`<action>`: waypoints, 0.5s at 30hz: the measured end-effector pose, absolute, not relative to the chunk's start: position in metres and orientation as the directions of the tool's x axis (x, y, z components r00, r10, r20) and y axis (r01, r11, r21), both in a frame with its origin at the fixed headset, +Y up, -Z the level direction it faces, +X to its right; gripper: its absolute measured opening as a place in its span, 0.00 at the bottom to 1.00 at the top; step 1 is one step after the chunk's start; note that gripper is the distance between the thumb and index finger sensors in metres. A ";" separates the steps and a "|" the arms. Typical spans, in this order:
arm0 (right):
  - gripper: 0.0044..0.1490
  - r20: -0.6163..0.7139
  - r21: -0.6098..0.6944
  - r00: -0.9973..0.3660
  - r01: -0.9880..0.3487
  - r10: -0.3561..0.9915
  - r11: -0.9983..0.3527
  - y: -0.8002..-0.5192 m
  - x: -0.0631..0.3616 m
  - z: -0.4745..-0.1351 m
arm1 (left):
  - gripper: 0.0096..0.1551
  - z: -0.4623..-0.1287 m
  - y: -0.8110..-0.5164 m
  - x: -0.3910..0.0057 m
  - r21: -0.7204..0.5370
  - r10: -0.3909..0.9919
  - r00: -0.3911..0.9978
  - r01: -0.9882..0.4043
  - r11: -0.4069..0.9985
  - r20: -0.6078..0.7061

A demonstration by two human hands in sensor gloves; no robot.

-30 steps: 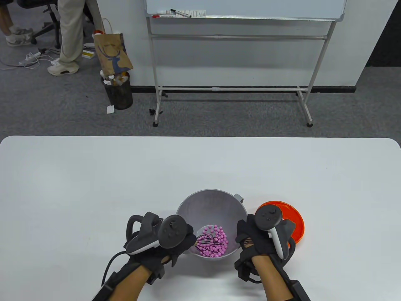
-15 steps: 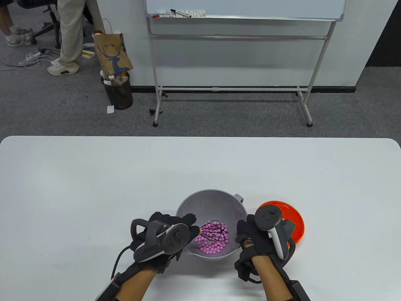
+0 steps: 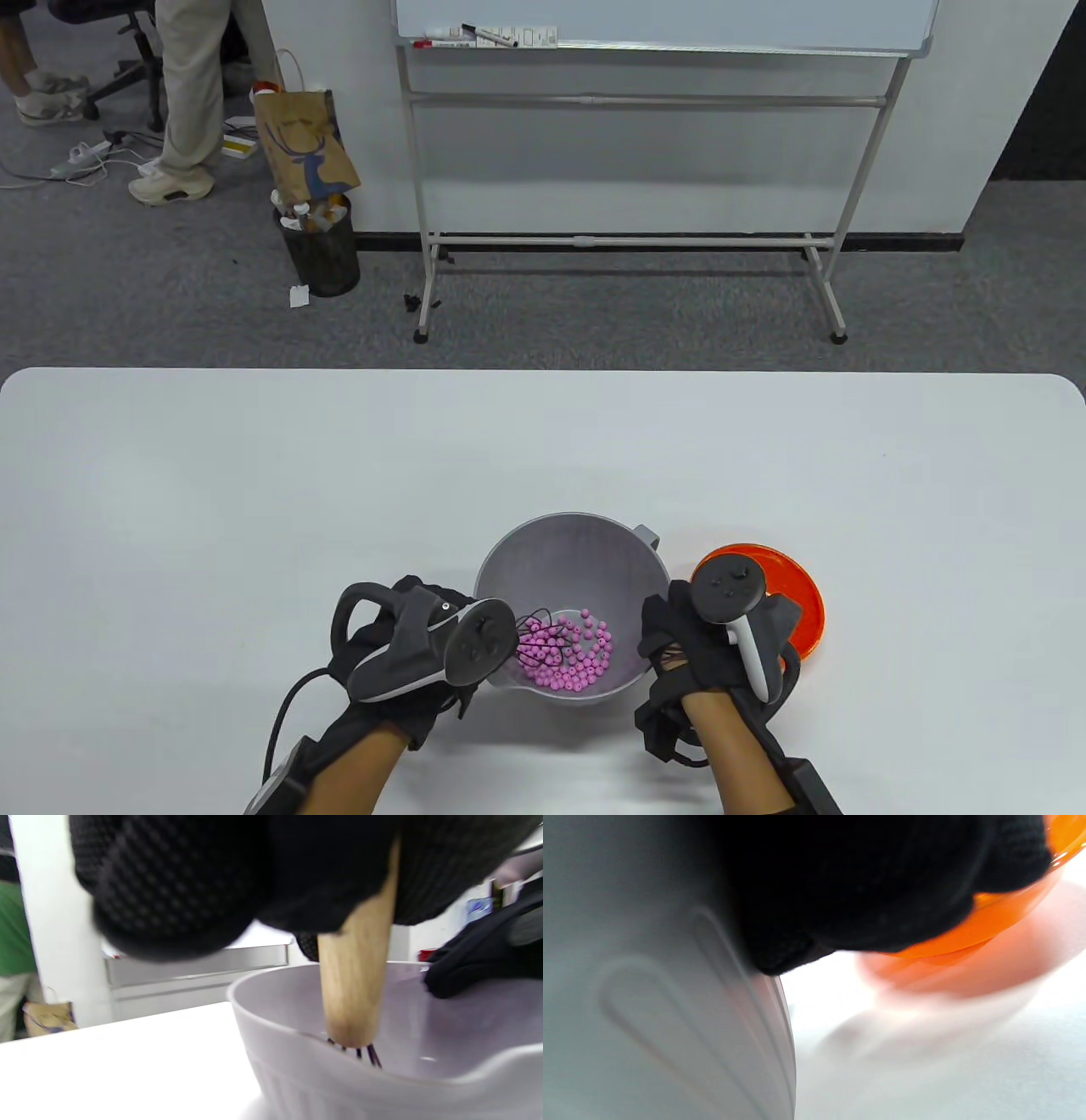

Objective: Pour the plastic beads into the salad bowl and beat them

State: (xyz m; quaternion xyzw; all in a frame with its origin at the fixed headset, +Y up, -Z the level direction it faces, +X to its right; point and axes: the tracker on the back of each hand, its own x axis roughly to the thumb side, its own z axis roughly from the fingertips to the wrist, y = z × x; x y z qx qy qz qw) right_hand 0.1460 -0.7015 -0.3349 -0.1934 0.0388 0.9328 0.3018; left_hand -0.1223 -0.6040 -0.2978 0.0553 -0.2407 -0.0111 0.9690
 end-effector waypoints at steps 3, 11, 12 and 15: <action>0.33 -0.385 -0.045 -0.743 -0.577 0.547 -0.815 -0.701 0.146 -0.335 | 0.23 -0.299 -0.610 -0.119 0.068 0.031 0.847 -0.078 0.995 0.531; 0.33 -0.385 -0.046 -0.742 -0.578 0.549 -0.814 -0.702 0.146 -0.335 | 0.25 -0.300 -0.629 -0.111 0.276 -0.034 0.879 -0.113 0.954 0.476; 0.33 -0.385 -0.046 -0.742 -0.579 0.549 -0.814 -0.702 0.146 -0.335 | 0.25 -0.302 -0.630 -0.111 0.277 -0.038 0.882 -0.107 0.955 0.470; 0.33 -0.384 -0.046 -0.741 -0.581 0.551 -0.813 -0.702 0.146 -0.335 | 0.26 -0.304 -0.632 -0.115 0.312 -0.060 0.898 -0.088 0.946 0.437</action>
